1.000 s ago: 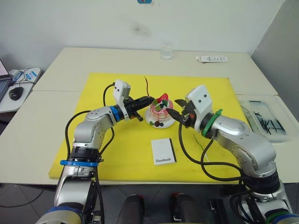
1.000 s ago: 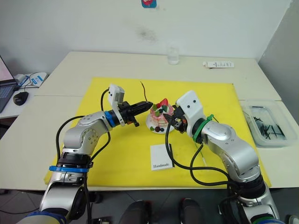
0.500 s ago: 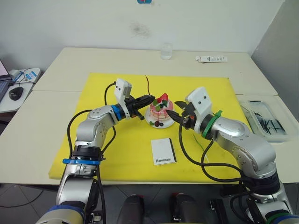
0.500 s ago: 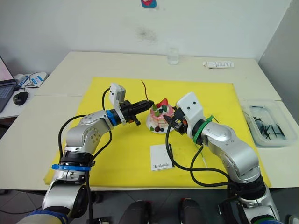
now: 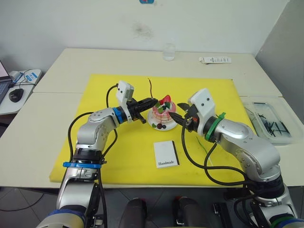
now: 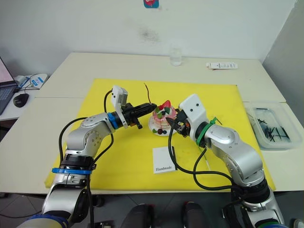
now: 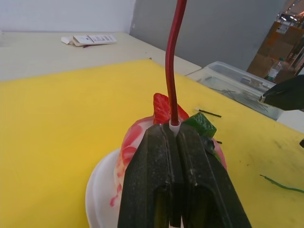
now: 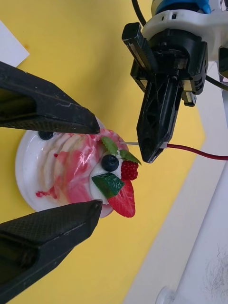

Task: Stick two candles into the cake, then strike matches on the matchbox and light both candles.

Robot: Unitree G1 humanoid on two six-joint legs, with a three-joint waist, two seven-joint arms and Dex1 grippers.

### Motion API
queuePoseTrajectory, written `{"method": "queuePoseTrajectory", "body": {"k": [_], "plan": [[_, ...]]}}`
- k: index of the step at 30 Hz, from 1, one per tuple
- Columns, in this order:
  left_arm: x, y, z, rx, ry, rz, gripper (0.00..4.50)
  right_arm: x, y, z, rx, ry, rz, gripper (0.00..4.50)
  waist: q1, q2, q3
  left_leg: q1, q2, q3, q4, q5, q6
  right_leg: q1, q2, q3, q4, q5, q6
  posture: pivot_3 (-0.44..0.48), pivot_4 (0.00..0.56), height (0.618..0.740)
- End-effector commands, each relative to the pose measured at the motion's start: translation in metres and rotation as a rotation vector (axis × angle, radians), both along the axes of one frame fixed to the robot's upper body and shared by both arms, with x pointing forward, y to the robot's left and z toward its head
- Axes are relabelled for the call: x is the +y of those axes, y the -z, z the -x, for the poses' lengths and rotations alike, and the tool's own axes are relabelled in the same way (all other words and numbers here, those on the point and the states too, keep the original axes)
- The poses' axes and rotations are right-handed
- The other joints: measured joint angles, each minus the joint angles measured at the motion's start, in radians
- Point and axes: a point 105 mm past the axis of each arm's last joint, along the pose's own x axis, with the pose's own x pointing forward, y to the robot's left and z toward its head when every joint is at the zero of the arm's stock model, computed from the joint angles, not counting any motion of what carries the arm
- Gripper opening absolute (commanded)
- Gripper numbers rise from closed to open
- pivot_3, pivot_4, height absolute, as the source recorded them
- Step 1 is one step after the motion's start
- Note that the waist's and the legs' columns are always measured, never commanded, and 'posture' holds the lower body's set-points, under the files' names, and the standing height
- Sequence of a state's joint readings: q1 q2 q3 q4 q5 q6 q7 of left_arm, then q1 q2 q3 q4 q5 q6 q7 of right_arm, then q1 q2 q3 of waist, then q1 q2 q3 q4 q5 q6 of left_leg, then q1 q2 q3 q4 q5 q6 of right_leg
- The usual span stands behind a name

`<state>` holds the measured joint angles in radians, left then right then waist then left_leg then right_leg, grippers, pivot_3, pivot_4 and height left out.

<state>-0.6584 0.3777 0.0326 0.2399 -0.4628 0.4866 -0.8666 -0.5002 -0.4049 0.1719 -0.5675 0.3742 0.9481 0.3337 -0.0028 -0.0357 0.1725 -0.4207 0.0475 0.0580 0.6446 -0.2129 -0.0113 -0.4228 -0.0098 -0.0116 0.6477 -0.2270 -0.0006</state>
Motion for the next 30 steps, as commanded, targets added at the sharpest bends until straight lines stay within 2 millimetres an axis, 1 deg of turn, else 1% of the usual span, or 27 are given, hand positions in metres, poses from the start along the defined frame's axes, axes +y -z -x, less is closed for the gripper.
{"method": "queuePoseTrajectory", "body": {"k": [1,7,12,17,23,29,30], "plan": [[-0.001,-0.011,0.003,-0.054,0.014,-0.011,0.00,0.001,-0.012,0.003,-0.057,-0.005,-0.016,2.24,0.000,0.000,0.000,0.000,0.000,0.000,0.000,0.000,0.000,0.000,0.000,0.000,0.000,0.000,0.000,0.000,0.150,0.740],[-0.003,-0.010,-0.001,-0.053,-0.006,0.013,0.00,0.000,-0.013,0.003,-0.060,-0.005,-0.013,2.24,0.000,0.000,0.000,0.000,0.000,0.000,0.000,0.000,0.000,0.000,0.000,0.000,0.000,0.000,0.000,0.000,0.150,0.740],[-0.006,-0.008,0.000,-0.053,0.002,0.014,0.00,0.000,-0.013,0.003,-0.062,-0.003,-0.010,2.24,0.000,0.000,0.000,0.000,0.000,0.000,0.000,0.000,0.000,0.000,0.000,0.000,0.000,0.000,0.000,0.000,0.150,0.740],[-0.010,0.003,0.007,-0.064,0.037,-0.040,0.00,-0.001,-0.012,0.003,-0.063,-0.002,-0.007,2.24,0.000,0.000,0.000,0.000,0.000,0.000,0.000,0.000,0.000,0.000,0.000,0.000,0.000,0.000,0.000,0.000,0.150,0.740],[-0.010,0.011,0.008,-0.082,0.033,-0.084,0.00,-0.001,-0.012,0.003,-0.064,-0.003,-0.006,2.24,0.000,0.000,0.000,0.000,0.000,0.000,0.000,0.000,0.000,0.000,0.000,0.000,0.000,0.000,0.000,0.000,0.150,0.740],[-0.008,0.007,0.006,-0.104,0.020,-0.078,0.00,0.000,-0.012,0.002,-0.064,-0.003,-0.007,2.24,0.000,0.000,0.000,0.000,0.000,0.000,0.000,0.000,0.000,0.000,0.000,0.000,0.000,0.000,0.000,0.000,0.150,0.740],[-0.008,0.006,0.005,-0.107,0.017,-0.077,0.30,0.000,-0.012,0.002,-0.065,-0.004,-0.006,2.28,0.000,0.000,0.000,0.000,0.000,0.000,0.000,0.000,0.000,0.000,0.000,0.000,0.000,0.000,0.000,0.000,0.150,0.740]]}}
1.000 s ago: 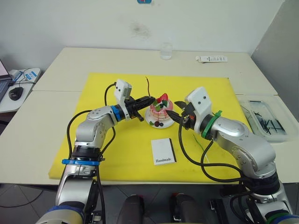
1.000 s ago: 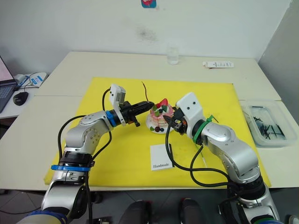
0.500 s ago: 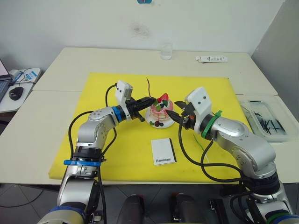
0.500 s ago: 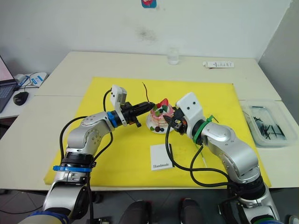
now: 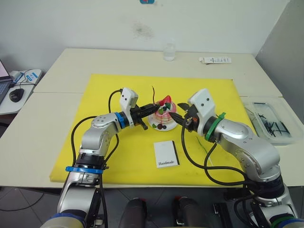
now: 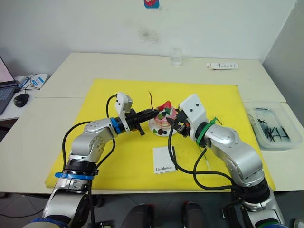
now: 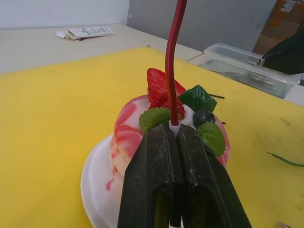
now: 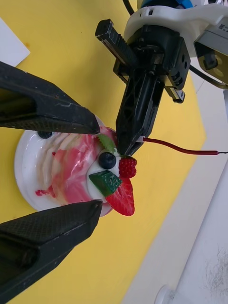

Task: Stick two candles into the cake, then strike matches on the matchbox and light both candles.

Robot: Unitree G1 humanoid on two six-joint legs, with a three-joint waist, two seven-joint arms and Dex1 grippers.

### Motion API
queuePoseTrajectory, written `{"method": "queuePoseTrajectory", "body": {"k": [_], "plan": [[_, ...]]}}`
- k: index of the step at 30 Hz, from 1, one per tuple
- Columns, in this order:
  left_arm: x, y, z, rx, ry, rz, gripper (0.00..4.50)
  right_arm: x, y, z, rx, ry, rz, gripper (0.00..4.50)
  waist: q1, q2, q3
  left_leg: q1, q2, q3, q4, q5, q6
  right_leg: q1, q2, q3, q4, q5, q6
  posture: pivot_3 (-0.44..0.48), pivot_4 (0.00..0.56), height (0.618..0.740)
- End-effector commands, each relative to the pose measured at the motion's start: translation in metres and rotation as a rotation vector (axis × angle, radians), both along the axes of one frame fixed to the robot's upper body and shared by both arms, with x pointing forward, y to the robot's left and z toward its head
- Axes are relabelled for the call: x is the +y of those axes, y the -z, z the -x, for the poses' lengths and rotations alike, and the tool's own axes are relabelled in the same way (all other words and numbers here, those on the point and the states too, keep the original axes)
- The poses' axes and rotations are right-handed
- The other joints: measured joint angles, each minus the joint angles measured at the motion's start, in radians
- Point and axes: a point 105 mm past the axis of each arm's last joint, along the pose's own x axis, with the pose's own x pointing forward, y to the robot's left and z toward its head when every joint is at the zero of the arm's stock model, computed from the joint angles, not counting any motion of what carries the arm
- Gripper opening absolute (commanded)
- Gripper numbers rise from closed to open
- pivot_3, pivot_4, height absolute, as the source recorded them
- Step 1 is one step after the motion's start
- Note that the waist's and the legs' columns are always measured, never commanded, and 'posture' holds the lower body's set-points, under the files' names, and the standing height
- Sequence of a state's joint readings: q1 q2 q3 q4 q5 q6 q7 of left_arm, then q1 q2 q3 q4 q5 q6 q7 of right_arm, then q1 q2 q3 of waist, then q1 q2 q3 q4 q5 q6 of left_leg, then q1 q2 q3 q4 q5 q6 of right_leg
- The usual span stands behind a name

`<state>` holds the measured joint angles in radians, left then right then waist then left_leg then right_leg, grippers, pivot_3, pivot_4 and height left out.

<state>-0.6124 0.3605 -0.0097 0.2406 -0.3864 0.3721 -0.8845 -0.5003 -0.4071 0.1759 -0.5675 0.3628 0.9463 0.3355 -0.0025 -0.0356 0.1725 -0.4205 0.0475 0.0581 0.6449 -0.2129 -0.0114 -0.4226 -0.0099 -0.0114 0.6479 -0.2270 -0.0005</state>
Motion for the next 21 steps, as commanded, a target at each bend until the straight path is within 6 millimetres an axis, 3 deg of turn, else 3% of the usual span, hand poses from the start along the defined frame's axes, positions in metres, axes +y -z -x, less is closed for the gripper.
{"method": "queuePoseTrajectory", "body": {"k": [1,13,21], "plan": [[-0.001,-0.009,0.000,-0.050,0.006,-0.007,0.62,0.000,-0.012,0.002,-0.060,-0.009,-0.014,2.29,0.000,0.000,0.000,0.000,0.000,0.000,0.000,0.000,0.000,0.000,0.000,0.000,0.000,0.000,0.000,0.000,0.150,0.740],[0.004,-0.020,0.000,-0.066,-0.005,0.017,4.41,0.001,-0.013,0.002,-0.061,-0.012,-0.015,2.29,0.000,0.000,0.000,0.000,0.000,0.000,0.000,0.000,0.000,0.000,0.000,0.000,0.000,0.000,0.000,0.000,0.150,0.740],[0.019,-0.027,0.012,-0.075,-0.011,-0.019,4.48,-0.002,-0.011,0.003,-0.056,-0.010,-0.015,2.29,-0.001,0.000,0.000,0.000,0.000,0.000,0.000,0.000,0.000,0.000,0.000,0.000,0.000,0.000,0.000,0.000,0.150,0.740]]}}
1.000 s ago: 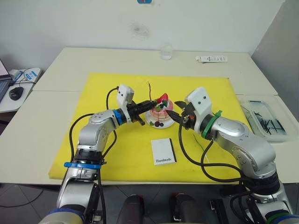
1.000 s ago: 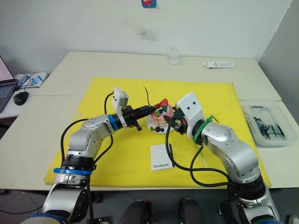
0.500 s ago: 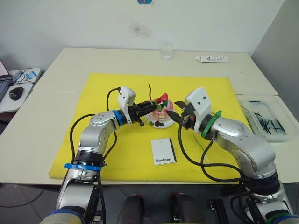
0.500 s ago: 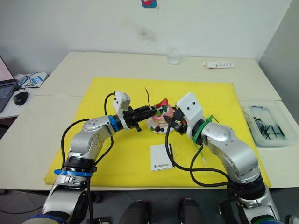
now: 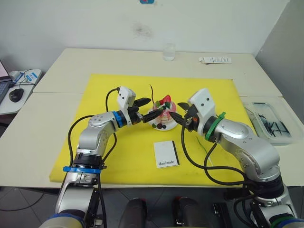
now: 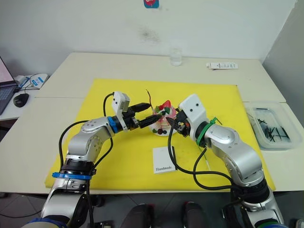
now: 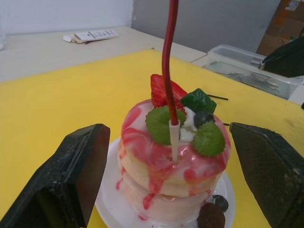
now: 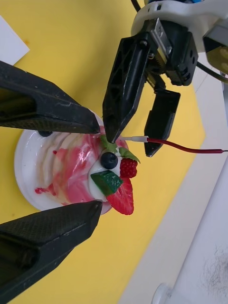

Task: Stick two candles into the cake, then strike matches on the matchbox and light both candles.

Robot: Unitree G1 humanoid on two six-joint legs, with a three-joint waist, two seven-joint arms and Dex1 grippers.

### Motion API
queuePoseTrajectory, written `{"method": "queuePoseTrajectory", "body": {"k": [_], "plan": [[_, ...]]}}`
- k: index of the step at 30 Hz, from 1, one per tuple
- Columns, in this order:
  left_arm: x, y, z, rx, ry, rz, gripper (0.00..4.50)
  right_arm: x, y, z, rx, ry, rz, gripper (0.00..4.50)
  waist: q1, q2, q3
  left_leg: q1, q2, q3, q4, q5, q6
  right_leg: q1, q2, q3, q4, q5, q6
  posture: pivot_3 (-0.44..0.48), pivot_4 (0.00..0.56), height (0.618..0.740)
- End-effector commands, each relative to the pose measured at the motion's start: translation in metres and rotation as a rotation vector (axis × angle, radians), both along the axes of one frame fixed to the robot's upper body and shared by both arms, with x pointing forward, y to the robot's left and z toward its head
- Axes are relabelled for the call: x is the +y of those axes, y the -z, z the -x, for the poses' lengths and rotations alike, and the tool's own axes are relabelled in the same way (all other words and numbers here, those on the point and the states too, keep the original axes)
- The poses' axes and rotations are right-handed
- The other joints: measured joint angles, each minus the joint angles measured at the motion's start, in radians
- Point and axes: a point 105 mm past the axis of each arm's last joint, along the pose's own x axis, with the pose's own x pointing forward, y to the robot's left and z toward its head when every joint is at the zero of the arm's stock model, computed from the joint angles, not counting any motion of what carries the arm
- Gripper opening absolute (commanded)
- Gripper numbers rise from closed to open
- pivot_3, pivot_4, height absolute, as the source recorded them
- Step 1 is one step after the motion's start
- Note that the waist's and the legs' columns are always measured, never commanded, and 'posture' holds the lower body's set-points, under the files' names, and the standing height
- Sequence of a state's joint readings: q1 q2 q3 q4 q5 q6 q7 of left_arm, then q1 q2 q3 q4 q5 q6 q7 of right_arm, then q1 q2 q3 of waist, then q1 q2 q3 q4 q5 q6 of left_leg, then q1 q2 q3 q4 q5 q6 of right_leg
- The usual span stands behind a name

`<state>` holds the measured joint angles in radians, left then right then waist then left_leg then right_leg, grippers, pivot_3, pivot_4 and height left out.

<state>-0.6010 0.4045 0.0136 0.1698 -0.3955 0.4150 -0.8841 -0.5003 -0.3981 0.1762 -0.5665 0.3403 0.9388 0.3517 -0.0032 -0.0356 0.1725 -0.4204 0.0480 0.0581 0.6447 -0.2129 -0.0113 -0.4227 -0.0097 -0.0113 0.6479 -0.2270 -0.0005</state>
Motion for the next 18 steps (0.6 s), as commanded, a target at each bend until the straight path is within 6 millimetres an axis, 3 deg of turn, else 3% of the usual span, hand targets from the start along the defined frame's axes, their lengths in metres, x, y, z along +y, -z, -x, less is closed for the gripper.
{"method": "queuePoseTrajectory", "body": {"k": [1,9,14,18], "plan": [[0.011,-0.015,0.013,-0.047,0.010,-0.010,4.48,-0.005,-0.009,0.003,-0.042,-0.002,-0.014,2.29,-0.001,0.000,0.000,0.000,0.000,0.000,0.000,0.000,0.000,0.000,0.000,0.000,0.000,0.000,0.000,0.000,0.150,0.740],[0.026,-0.014,0.062,0.019,0.120,-0.098,4.48,-0.042,-0.003,0.013,-0.022,0.019,-0.017,2.29,-0.001,0.000,0.000,0.000,0.001,0.000,-0.001,0.000,0.000,0.000,-0.001,0.000,0.000,0.000,0.000,0.000,0.150,0.740],[0.008,-0.022,0.099,0.010,0.283,-0.119,4.48,-0.064,0.009,0.033,-0.006,0.017,-0.063,2.29,0.002,0.000,0.000,0.000,0.000,0.000,0.000,0.000,0.000,0.000,-0.006,-0.001,-0.001,0.000,0.000,0.000,0.150,0.740],[-0.008,-0.026,0.117,-0.096,0.374,-0.177,4.48,-0.079,0.033,0.050,0.051,0.021,-0.019,2.29,0.002,0.000,0.000,0.001,-0.001,0.000,0.000,0.000,0.000,0.001,-0.007,0.000,-0.001,-0.001,-0.001,0.000,0.150,0.740]]}}
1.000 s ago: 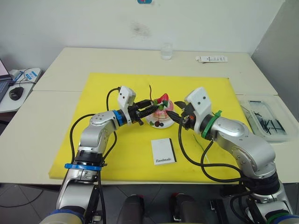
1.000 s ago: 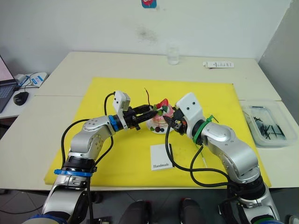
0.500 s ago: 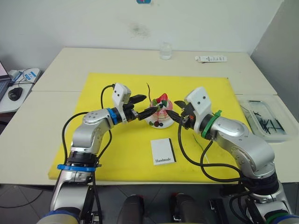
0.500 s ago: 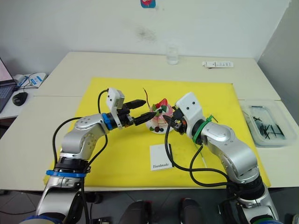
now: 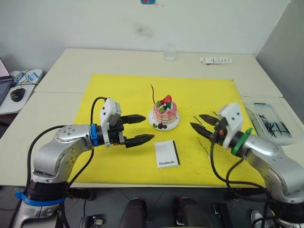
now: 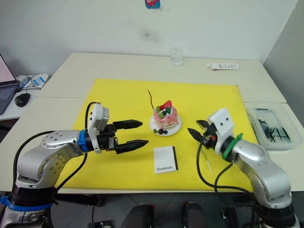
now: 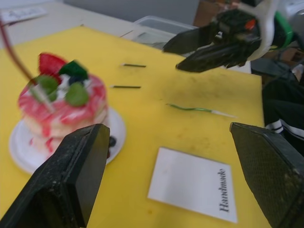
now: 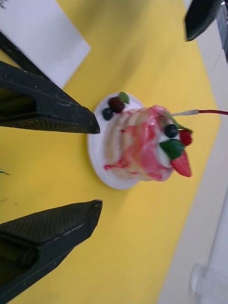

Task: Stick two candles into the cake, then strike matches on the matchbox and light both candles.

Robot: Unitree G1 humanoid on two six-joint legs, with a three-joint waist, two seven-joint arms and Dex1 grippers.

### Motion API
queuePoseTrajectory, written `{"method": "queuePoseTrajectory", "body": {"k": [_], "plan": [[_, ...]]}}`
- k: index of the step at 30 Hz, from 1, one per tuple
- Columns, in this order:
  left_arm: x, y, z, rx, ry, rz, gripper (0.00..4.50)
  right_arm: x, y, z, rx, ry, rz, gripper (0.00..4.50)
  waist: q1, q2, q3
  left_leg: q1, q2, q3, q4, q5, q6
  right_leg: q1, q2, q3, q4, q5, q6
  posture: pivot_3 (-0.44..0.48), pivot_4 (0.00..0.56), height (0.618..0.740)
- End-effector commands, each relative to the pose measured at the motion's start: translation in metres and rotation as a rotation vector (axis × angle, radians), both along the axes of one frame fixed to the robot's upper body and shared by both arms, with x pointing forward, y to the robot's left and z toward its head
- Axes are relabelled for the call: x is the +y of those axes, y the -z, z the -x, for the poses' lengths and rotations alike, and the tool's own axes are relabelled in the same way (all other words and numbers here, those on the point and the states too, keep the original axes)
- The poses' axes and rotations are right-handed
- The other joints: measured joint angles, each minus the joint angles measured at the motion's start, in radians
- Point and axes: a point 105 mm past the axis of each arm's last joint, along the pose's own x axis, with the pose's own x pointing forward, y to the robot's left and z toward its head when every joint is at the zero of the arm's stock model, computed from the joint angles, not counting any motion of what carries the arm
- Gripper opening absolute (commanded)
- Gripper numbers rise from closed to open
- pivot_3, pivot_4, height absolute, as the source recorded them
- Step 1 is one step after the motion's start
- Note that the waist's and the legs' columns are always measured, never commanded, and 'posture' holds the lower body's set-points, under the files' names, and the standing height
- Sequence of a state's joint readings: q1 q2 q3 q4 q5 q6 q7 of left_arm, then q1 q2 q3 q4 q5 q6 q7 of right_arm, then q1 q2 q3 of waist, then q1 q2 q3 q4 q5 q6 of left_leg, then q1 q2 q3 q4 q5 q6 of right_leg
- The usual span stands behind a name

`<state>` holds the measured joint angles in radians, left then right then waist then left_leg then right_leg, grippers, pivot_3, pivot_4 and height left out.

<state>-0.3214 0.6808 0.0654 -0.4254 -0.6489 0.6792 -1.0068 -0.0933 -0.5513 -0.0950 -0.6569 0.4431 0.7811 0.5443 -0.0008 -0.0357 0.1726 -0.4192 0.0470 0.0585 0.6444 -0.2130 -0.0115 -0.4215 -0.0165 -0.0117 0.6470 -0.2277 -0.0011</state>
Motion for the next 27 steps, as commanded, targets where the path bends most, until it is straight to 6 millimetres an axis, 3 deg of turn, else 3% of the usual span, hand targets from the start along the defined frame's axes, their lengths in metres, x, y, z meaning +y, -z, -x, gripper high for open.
{"method": "queuePoseTrajectory", "body": {"k": [1,12,17,27], "plan": [[-0.016,-0.008,0.019,-0.131,0.122,-0.038,4.48,-0.006,-0.002,0.014,-0.046,-0.020,0.016,2.29,-0.001,0.000,0.000,0.001,0.000,0.001,0.000,0.000,0.000,0.000,0.000,0.001,0.000,0.000,-0.001,0.000,0.150,0.740],[-0.025,0.004,0.024,-0.186,0.216,-0.066,4.48,-0.019,0.029,0.038,0.034,0.039,0.079,2.29,-0.001,0.000,0.000,0.002,0.000,0.000,0.000,0.000,0.000,0.001,0.000,0.001,0.000,-0.002,-0.004,0.000,0.150,0.740],[-0.032,0.003,0.031,-0.186,0.249,-0.047,4.48,-0.026,0.056,0.047,0.125,0.046,0.152,2.29,-0.001,0.000,0.000,0.002,-0.001,0.002,0.000,0.000,0.000,0.001,-0.001,0.001,-0.001,-0.002,-0.003,0.000,0.150,0.740],[-0.038,0.002,0.033,-0.203,0.279,-0.048,4.48,-0.030,0.076,0.041,0.171,0.097,0.174,2.29,-0.001,0.000,0.000,0.003,-0.001,0.000,0.001,0.000,0.000,0.001,-0.001,0.001,0.000,-0.002,-0.003,0.000,0.150,0.740]]}}
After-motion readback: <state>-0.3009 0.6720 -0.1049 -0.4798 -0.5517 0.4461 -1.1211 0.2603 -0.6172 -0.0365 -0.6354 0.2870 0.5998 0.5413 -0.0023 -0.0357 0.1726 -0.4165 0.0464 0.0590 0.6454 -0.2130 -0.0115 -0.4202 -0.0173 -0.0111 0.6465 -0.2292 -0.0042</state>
